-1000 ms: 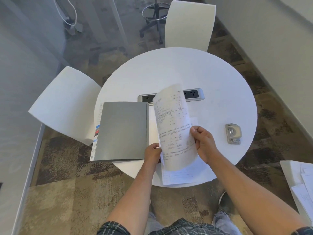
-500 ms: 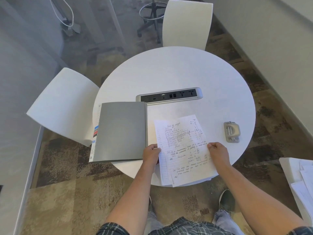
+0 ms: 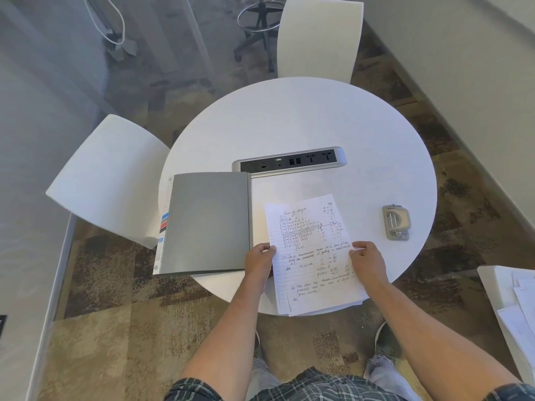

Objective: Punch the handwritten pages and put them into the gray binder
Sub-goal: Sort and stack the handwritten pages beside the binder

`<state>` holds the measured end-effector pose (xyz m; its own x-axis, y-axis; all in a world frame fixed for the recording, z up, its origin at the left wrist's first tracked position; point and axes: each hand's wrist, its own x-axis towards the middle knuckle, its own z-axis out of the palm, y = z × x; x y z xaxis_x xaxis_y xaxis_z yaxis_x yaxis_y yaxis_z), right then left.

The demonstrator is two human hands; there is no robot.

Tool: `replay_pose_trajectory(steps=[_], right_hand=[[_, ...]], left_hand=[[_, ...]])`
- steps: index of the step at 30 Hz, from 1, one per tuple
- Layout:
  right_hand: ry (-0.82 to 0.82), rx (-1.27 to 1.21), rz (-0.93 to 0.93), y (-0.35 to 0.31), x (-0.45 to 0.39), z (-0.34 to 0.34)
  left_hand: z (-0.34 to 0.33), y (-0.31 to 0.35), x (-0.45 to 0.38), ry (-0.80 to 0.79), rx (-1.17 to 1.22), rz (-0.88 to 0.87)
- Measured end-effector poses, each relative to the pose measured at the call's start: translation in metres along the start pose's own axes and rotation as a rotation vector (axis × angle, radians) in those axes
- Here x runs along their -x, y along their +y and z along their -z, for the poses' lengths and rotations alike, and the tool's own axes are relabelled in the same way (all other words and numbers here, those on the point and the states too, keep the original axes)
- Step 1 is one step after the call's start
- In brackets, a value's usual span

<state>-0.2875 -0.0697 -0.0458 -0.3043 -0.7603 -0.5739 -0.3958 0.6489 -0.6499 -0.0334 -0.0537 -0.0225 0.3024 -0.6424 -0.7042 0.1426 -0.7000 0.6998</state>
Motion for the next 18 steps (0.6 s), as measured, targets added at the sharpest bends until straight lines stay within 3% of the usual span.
replay_pose_trajectory(steps=[6,10,13,18], right_hand=[[-0.035,0.197,0.083,-0.005,0.008,-0.005],[0.058,0.382,0.233,-0.010,0.015,-0.009],[-0.083,0.170,0.385,-0.036,0.032,-0.013],[-0.368,-0.079,0.442,-0.083,0.064,-0.024]], left_hand=[[-0.003,-0.001,0.002,-0.036,-0.042,-0.044],[-0.006,0.004,0.006,-0.036,-0.089,-0.102],[-0.011,0.012,0.013,-0.033,-0.113,-0.184],[-0.031,0.041,0.039,-0.152,-0.064,-0.335]])
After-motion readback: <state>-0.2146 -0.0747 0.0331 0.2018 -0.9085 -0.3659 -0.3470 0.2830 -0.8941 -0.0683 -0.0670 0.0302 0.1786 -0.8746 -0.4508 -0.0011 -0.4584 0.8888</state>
